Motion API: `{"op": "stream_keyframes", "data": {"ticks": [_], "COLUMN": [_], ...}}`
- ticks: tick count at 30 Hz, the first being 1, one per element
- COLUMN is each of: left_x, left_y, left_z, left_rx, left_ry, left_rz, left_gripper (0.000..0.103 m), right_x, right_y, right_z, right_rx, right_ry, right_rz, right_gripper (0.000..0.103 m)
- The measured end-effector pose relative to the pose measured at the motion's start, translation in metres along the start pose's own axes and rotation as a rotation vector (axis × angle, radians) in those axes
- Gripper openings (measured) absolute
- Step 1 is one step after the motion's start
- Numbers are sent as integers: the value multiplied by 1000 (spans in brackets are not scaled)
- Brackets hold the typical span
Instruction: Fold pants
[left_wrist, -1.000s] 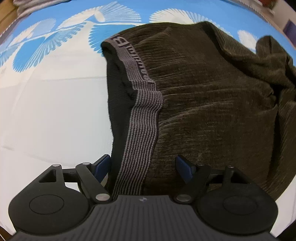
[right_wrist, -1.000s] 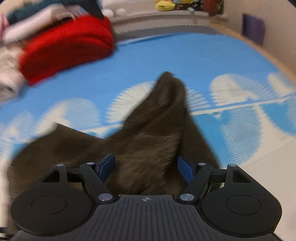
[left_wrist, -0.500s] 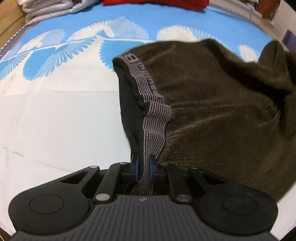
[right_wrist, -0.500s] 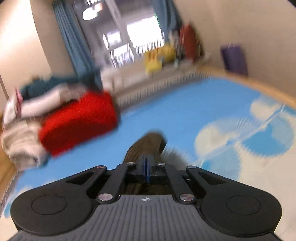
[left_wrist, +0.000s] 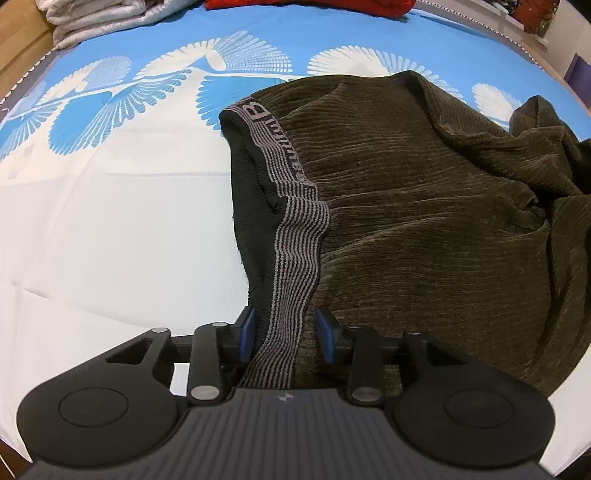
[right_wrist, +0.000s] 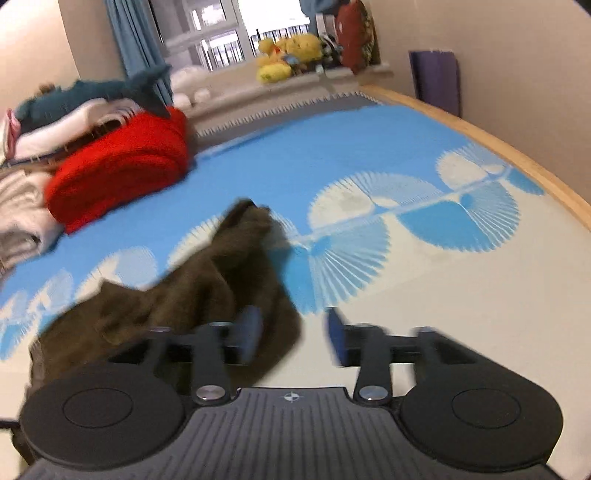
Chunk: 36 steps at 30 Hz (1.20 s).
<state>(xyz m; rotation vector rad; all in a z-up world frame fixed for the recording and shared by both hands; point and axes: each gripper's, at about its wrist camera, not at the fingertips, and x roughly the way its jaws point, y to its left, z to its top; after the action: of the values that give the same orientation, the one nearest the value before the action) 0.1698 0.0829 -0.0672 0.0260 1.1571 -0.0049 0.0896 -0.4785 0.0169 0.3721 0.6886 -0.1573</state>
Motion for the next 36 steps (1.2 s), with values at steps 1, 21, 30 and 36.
{"op": "stream_keyframes", "data": {"ticks": [1,21,30,36], "left_x": [1,30,17,12], "left_y": [-1,-20,0,1], "left_z": [0,8,4,-2], "left_rx": [-5,92,91,116], "left_ry": [4,63,9,8], "left_rz": [2,41,12,11], "left_gripper": [46,50,17,17], "right_x": [4,152,59,5], "right_y": [7,104,86,43], "right_z": [4,31,56,23], "right_rx": [12,41,48,-44], "right_ry": [-10,117,-183,-17], "right_rz": [18,-94,-4,-87], "right_gripper": [57,30,7,7]}}
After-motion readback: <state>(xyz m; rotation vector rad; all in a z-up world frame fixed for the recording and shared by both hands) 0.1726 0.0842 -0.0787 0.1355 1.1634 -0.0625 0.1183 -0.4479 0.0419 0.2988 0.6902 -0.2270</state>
